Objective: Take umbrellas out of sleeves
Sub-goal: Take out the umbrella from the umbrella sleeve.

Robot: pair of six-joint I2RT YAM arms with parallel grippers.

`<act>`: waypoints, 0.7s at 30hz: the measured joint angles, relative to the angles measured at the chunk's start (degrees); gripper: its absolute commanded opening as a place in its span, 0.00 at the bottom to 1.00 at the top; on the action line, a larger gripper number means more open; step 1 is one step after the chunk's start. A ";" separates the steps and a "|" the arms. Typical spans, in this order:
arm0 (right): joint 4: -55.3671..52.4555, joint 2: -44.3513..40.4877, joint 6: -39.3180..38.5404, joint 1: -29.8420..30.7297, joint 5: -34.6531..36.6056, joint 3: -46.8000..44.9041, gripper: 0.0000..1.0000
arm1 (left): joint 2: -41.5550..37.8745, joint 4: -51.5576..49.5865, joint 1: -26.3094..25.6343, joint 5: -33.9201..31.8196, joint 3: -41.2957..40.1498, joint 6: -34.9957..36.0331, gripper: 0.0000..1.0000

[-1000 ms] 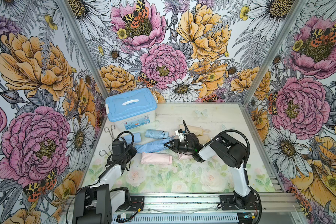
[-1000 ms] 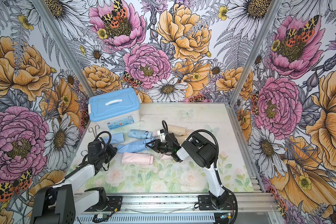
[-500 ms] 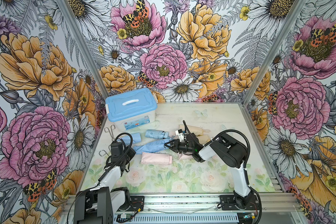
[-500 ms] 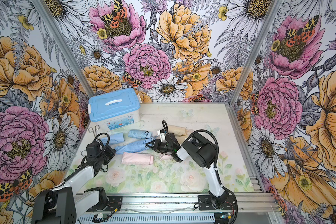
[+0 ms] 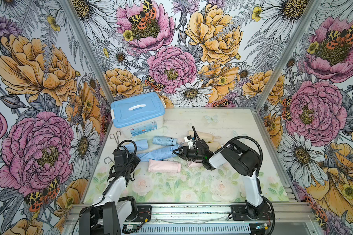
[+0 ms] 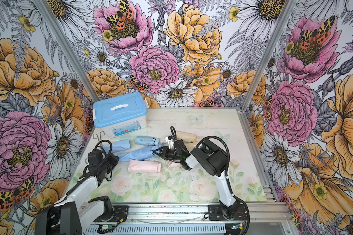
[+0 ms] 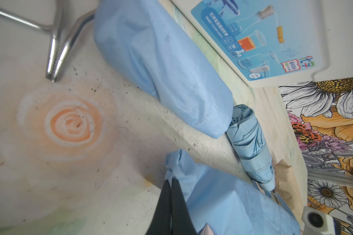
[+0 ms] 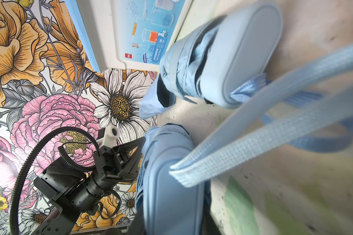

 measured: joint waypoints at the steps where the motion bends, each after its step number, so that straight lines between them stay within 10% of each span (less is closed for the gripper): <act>1: 0.00 0.00 0.02 0.00 0.00 0.00 0.06 | -0.37 -0.24 0.46 -0.13 -0.11 -0.15 0.00; 21: 0.57 0.00 1.03 -0.09 0.04 -0.04 0.06 | -8.37 -5.64 7.96 -0.46 -1.29 -0.57 0.00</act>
